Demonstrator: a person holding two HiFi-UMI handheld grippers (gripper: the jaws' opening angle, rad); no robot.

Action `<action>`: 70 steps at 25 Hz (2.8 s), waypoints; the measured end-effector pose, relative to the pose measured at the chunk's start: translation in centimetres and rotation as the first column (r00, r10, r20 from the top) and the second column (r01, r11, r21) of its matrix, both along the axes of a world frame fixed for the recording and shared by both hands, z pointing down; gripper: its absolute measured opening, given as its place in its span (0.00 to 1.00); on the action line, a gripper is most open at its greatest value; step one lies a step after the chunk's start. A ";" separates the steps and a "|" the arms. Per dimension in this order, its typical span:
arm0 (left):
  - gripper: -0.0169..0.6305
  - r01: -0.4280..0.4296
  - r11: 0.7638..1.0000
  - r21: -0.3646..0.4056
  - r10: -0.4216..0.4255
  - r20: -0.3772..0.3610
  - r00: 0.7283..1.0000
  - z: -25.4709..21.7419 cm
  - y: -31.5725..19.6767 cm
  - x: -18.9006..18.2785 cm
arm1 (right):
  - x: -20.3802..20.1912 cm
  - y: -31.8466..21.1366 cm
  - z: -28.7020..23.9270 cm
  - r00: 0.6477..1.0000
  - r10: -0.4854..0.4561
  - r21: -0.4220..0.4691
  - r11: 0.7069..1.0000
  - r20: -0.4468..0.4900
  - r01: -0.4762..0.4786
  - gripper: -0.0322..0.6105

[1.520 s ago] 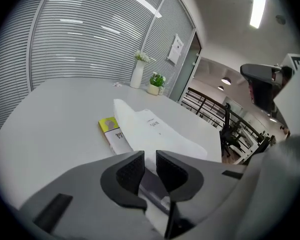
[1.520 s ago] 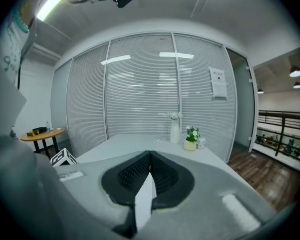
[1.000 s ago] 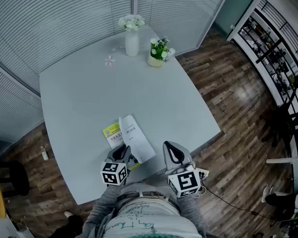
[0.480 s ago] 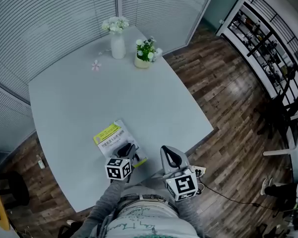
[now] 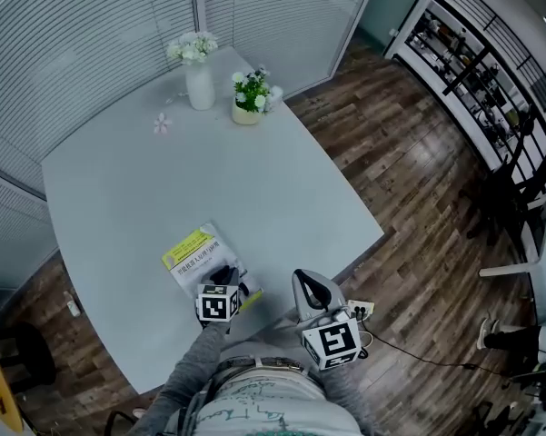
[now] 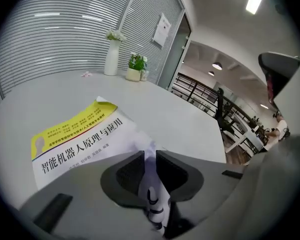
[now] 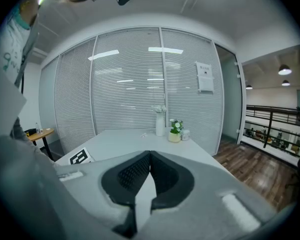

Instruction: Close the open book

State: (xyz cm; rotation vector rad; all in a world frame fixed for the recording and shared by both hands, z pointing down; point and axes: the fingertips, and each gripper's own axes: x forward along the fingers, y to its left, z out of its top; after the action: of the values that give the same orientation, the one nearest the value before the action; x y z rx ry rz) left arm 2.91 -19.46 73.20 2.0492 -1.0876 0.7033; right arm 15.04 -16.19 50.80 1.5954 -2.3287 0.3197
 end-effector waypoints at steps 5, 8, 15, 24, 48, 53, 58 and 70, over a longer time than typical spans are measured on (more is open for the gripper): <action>0.13 0.017 1.000 -0.003 -0.017 0.009 1.000 0.0 0.1 -0.1 | -0.2 0.1 -0.1 1.000 -0.007 0.004 1.000 0.002 0.007 0.05; 0.13 0.005 1.000 0.009 -0.005 0.021 1.000 0.1 0.0 -0.1 | -0.7 0.0 -0.1 1.000 -0.019 0.006 1.000 0.003 0.019 0.05; 0.13 -0.063 0.993 0.099 0.067 -0.032 0.997 -1.6 1.2 0.2 | -1.9 0.6 -0.2 0.998 -0.060 0.011 0.998 0.002 0.060 0.05; 0.13 -0.047 0.977 0.210 0.061 -0.063 0.996 -5.8 2.9 -2.4 | -5.1 0.5 0.3 0.990 -0.141 0.000 0.990 0.000 0.141 0.05; 0.02 0.133 0.807 0.576 -0.036 -0.176 0.984 -24.4 7.0 -10.1 | -19.8 2.8 -4.0 0.872 -0.484 0.126 0.872 0.071 0.474 0.05; 0.02 0.175 0.753 0.634 -0.069 -0.188 0.980 -27.9 6.9 -10.9 | -21.1 2.9 -6.7 0.853 -0.519 0.188 0.845 0.062 0.501 0.05; 0.02 0.190 0.709 0.679 -0.092 -0.178 0.980 -29.9 6.6 -11.5 | -21.9 3.0 -8.0 0.841 -0.540 0.214 0.827 0.042 0.520 0.05; 0.02 0.180 0.686 0.705 -0.108 -0.146 0.983 -30.0 6.2 -11.8 | -22.7 3.0 -8.5 0.835 -0.549 0.193 0.825 0.048 0.531 0.05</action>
State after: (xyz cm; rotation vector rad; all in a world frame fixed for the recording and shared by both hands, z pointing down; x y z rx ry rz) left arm -8.91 -13.26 43.18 2.5554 -1.6283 0.0661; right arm -7.69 -13.23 42.26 0.9166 -2.8243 0.0656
